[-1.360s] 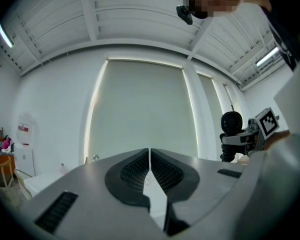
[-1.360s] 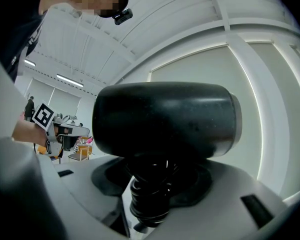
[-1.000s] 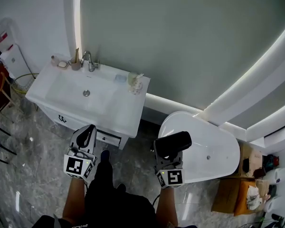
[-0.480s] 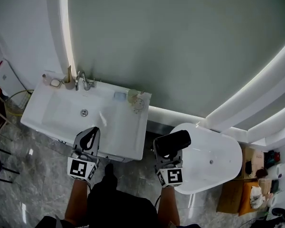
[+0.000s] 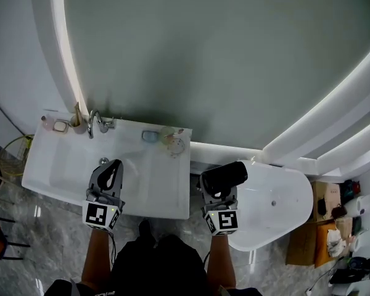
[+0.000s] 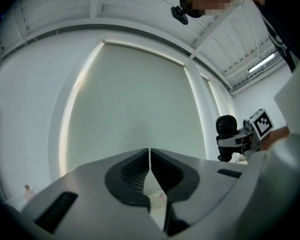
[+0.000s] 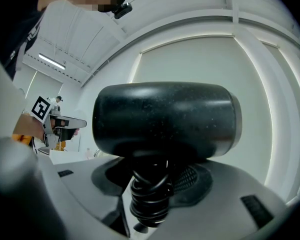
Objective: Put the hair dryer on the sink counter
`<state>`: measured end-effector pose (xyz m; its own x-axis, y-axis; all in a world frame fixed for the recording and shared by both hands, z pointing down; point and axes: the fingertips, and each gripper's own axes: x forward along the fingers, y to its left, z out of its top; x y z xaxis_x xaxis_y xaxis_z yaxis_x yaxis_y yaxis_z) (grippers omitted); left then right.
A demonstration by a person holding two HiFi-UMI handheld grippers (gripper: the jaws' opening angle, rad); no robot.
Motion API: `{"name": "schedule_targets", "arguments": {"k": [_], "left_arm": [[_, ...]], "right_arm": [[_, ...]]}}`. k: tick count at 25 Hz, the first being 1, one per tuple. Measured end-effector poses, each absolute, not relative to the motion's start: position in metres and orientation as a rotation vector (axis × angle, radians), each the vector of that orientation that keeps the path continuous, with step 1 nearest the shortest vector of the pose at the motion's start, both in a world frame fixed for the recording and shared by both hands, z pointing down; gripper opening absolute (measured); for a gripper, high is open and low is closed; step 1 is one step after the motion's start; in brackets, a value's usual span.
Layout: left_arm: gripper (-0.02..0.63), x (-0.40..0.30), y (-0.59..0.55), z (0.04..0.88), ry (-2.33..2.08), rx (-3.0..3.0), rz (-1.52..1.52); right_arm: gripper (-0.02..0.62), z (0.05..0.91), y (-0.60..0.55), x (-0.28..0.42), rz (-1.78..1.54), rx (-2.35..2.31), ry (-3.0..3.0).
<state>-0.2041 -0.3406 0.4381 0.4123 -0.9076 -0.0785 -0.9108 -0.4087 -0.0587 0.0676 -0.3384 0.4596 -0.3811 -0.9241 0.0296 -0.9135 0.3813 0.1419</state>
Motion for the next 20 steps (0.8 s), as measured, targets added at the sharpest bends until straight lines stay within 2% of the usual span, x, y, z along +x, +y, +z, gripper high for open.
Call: {"name": "schedule_targets", "arguments": {"k": [10,20], "left_arm": [[0.034,-0.202,-0.374,0.450,1.705,-2.570,0.044],[0.034,-0.195,-0.393,0.461,1.739,-2.577,0.037]], "right_arm": [[0.219,0.490,-0.374,0.058,-0.019,1.630,-2.513],[0.219,0.547,-0.399,0.037,0.285,1.576,-2.481]]}}
